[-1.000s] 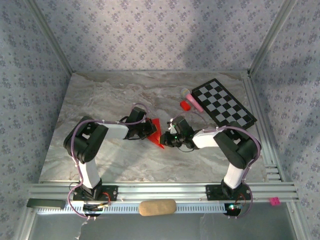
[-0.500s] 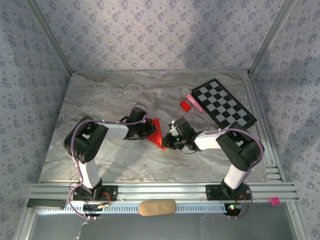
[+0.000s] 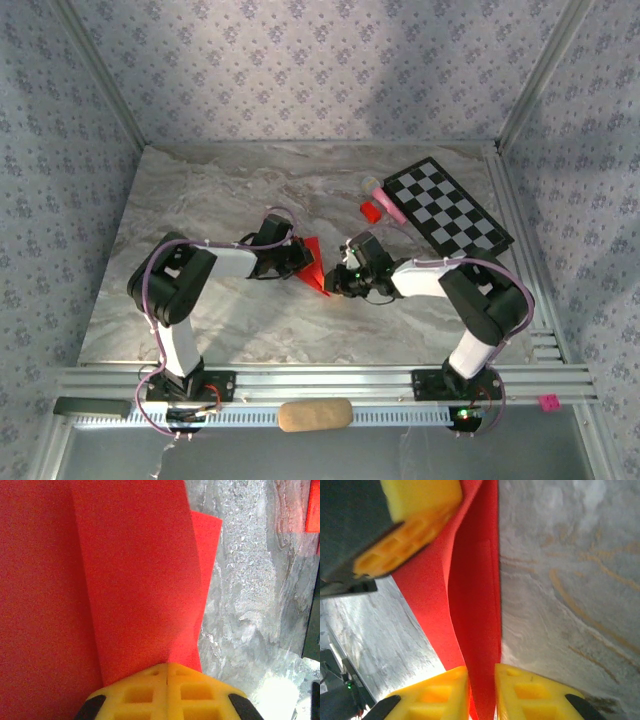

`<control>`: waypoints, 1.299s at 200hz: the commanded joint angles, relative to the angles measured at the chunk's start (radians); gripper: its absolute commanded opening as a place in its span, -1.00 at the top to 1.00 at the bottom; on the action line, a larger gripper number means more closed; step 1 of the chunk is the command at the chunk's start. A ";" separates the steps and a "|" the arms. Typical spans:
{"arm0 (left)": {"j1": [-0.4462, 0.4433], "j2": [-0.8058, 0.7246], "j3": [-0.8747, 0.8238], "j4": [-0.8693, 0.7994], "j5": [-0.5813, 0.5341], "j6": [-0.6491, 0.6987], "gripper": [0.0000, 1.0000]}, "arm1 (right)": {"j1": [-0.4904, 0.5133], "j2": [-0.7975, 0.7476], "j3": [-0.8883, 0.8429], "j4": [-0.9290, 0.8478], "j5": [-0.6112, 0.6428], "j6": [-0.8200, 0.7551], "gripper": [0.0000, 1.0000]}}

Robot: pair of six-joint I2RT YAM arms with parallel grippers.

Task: Fold a paper plane with a square sheet of paper (pick it up from the middle)
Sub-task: Fourth fold the wing at the center of the table.

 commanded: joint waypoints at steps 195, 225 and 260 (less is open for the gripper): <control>-0.012 0.024 -0.027 -0.050 -0.032 0.014 0.94 | 0.000 0.074 -0.051 0.041 -0.050 0.031 0.79; -0.012 0.025 -0.028 -0.049 -0.032 0.014 0.94 | -0.001 0.052 -0.027 -0.010 -0.045 -0.001 0.74; -0.012 0.023 -0.026 -0.053 -0.036 0.013 0.94 | 0.000 0.031 -0.025 -0.067 -0.022 -0.037 0.72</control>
